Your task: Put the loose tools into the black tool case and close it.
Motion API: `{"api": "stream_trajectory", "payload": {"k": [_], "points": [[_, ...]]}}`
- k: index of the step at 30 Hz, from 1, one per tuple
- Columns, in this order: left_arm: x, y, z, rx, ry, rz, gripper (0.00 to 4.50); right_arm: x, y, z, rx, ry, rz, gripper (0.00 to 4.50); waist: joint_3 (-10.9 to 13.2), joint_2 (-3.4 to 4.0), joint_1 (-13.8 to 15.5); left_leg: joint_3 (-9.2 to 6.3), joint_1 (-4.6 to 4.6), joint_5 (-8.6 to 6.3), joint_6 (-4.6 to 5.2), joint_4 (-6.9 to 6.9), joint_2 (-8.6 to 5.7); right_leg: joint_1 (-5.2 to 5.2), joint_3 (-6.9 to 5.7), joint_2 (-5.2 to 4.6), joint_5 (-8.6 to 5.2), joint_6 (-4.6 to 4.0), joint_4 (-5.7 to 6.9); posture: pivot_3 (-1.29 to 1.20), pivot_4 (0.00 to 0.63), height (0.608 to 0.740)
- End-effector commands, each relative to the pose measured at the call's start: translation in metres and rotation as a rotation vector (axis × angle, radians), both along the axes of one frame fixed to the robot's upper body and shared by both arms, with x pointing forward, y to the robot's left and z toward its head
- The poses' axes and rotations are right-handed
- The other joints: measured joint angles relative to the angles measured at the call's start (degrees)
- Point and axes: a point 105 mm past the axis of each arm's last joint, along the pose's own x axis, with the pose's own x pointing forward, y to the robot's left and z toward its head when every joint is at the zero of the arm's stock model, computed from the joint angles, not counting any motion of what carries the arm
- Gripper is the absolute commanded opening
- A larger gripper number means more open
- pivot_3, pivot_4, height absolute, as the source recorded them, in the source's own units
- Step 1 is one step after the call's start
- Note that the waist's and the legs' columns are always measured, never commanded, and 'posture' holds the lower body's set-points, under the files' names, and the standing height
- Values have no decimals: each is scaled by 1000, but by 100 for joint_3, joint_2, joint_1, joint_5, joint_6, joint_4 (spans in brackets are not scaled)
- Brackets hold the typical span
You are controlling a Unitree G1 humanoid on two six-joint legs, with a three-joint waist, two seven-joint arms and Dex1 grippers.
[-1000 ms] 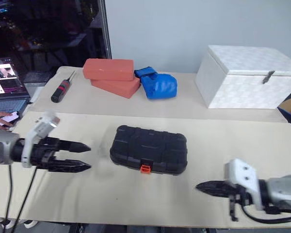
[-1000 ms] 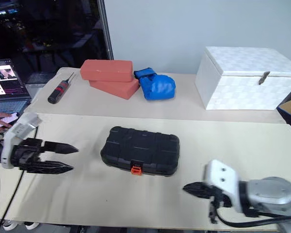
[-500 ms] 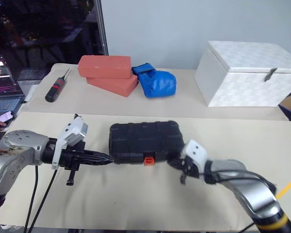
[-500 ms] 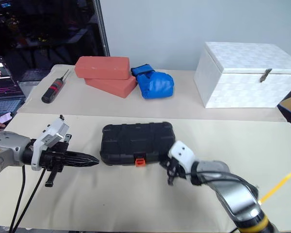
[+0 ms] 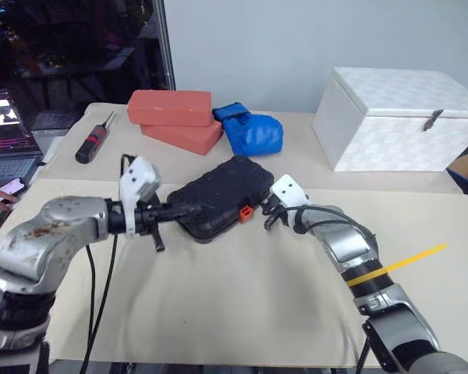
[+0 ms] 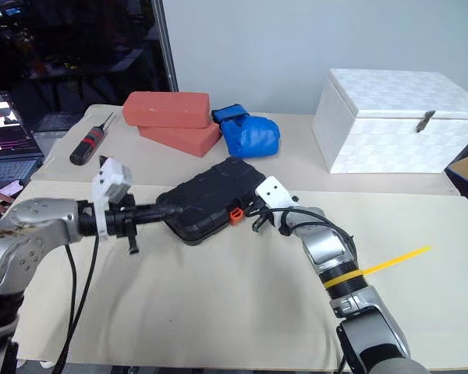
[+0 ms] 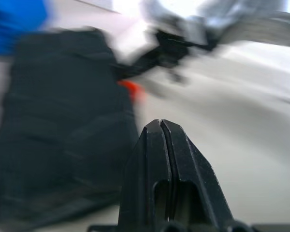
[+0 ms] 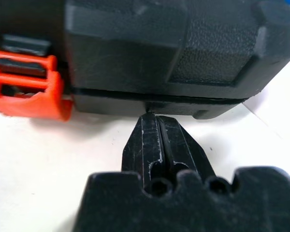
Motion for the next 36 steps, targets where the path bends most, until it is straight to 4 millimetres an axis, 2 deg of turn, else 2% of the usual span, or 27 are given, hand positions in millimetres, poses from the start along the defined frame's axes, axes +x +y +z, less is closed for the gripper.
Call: {"api": "stream_trajectory", "payload": {"k": [1, 5, 8, 11, 14, 16, 18, 20, 22, 24, 26, 28, 32, 36], "points": [[36, 12, -8, 78, -16, 172, 57, -11, -1, 16, 13, -33, 41, 0, 0, 0, 6, 0, -2, 0, 0, 0, 0, 0, 0, 0, 0, 0, -1, 0, 150, 740], [78, 23, -22, 185, -32, 327, 57, -12, 1, 11, -7, -24, 24, 0, 0, -1, 2, -1, -6, 0, 0, 0, -4, -4, -1, -1, 0, 1, 0, 0, 150, 740], [93, 26, -31, 248, -31, 347, 57, -7, 7, 9, -17, -17, 21, 0, 0, -1, -5, -1, -5, 0, 0, 0, -3, -5, -1, -1, 1, 3, 1, 0, 150, 740], [100, 29, -39, 293, -5, 349, 57, 0, 16, 7, -34, -27, 25, 0, -2, 2, -20, 0, 2, 1, 0, 0, -4, -5, 2, 0, 1, 2, 6, 0, 150, 740], [83, 21, -59, 362, 81, 225, 57, 1, 33, 5, -16, -7, 78, 0, -2, 3, -31, -1, -1, 1, -1, 0, -3, -7, 2, 1, 1, 2, 6, 0, 150, 740], [70, 19, -66, 369, 113, 181, 57, -6, 45, 5, -12, -4, 138, 0, -3, 3, -83, 0, -1, 0, -1, -1, -3, -6, 5, 1, 6, -6, 5, 0, 150, 740], [61, 21, -67, 362, 111, 177, 57, -11, 48, 5, -21, -11, 158, 0, -4, 6, -132, 1, -2, -4, 0, -4, -4, -5, 8, -2, 16, -23, 5, 0, 150, 740], [59, 24, -58, 329, 66, 192, 57, -15, 42, 3, -29, -10, 139, 0, -5, 7, -138, 1, -1, -11, 3, -7, -4, -6, 8, -3, 16, -24, 5, 0, 150, 740], [60, 27, -35, 237, -24, 192, 57, -21, 25, 3, -12, 8, 98, 0, -5, 7, -130, -3, -5, -12, 4, -8, -4, -9, 4, -4, 15, -24, 5, 0, 150, 740], [54, 24, -16, 163, -82, 128, 57, -30, 12, 2, -8, 24, 72, 0, -5, 7, -108, -4, -15, -12, 4, -7, -7, -14, 0, -7, 15, -24, 5, 0, 150, 740], [42, 16, -7, 107, -77, 30, 57, -39, 3, -2, -18, 45, 61, 0, -5, 7, -68, -5, -28, -12, 4, -4, -9, -21, -3, -12, 15, -24, 4, 0, 150, 740], [38, 14, -3, 91, -64, -14, 57, -46, -2, -3, -11, 71, 51, 0, -5, 7, 1, -6, -40, -11, 3, 2, -12, -26, -6, -15, 17, -20, 2, 0, 150, 740], [30, 1, 9, 27, -27, -120, 57, -55, 3, 2, 57, 117, 52, 0, -4, 7, 11, -5, -37, -7, -1, 5, -11, -24, -6, -13, 8, -2, 2, 0, 150, 740], [19, -8, -9, 97, 49, -212, 57, -53, 9, 4, 97, 122, 37, 0, -4, 7, -15, -7, -30, 2, 0, 5, -9, -23, -6, -8, 1, 11, 4, 0, 150, 740]]}}
